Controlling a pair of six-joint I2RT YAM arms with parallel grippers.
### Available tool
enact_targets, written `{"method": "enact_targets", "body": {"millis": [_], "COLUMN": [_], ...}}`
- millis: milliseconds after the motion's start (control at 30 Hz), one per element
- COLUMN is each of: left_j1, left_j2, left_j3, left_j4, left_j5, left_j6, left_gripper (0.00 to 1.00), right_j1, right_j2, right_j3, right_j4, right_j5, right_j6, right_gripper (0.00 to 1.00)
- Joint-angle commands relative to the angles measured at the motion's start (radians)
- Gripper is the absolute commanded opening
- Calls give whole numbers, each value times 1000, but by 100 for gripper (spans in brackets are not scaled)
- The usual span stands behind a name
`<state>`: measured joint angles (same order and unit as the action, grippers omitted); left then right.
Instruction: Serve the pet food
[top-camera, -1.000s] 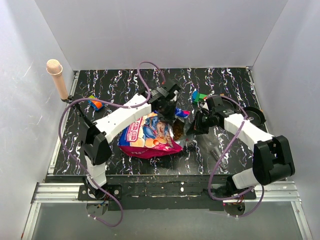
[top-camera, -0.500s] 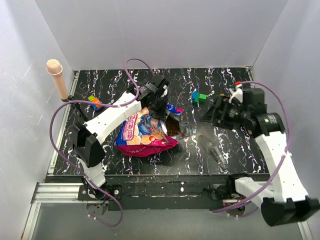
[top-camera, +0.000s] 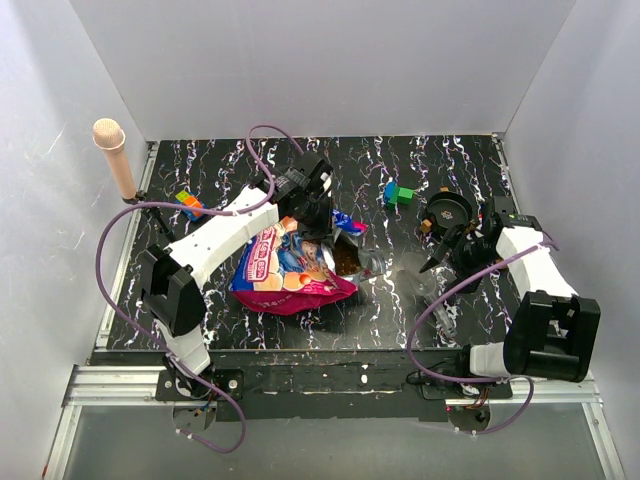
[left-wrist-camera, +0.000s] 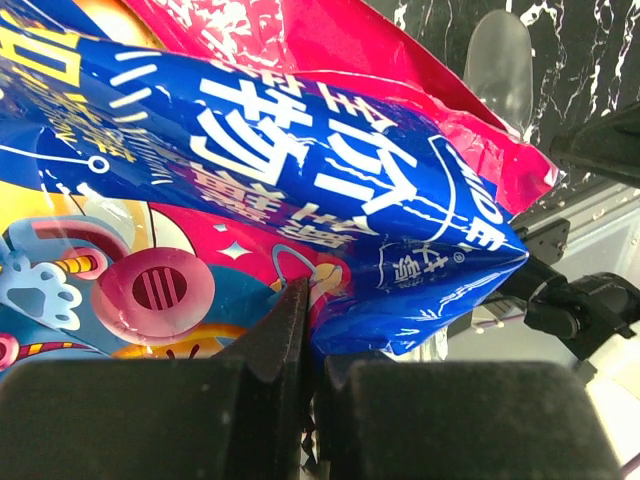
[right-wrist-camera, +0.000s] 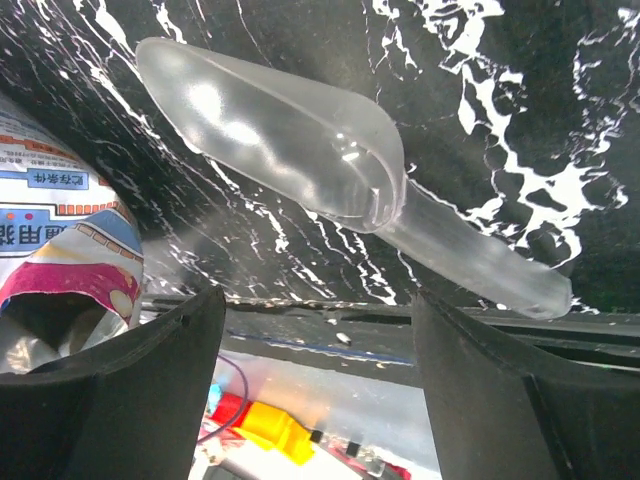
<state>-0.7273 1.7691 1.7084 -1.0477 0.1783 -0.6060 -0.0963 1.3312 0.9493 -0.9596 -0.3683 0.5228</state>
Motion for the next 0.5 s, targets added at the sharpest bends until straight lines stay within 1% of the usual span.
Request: {"method": "enact_targets", "body": {"millis": [0,100,233,300,467], "left_j1": [0,-1,-1,0,0], "left_j2": [-108,-126,-138,-140,-161], "left_j3": [-41,-46,-65,-73,-96], "left_j4": [-22,-18,-14,-17,-15], "left_j5": [135,139,150,156,165], "left_j6": [-58,-60,-69,-72,-78], "left_gripper": [0,0,0,0,0], "right_j1": [-5,-10,-22,-37,-75], "right_j2": [6,40,114,157,236], "right_j3": [-3,-24,-20,-23,-57], "right_j4": [25,50,96,114,143], "right_j5": [31,19,-40,-136,-293], "right_j6": [-133,-211,-225,-231,-257], "right_gripper": [81,82,83,83,82]}}
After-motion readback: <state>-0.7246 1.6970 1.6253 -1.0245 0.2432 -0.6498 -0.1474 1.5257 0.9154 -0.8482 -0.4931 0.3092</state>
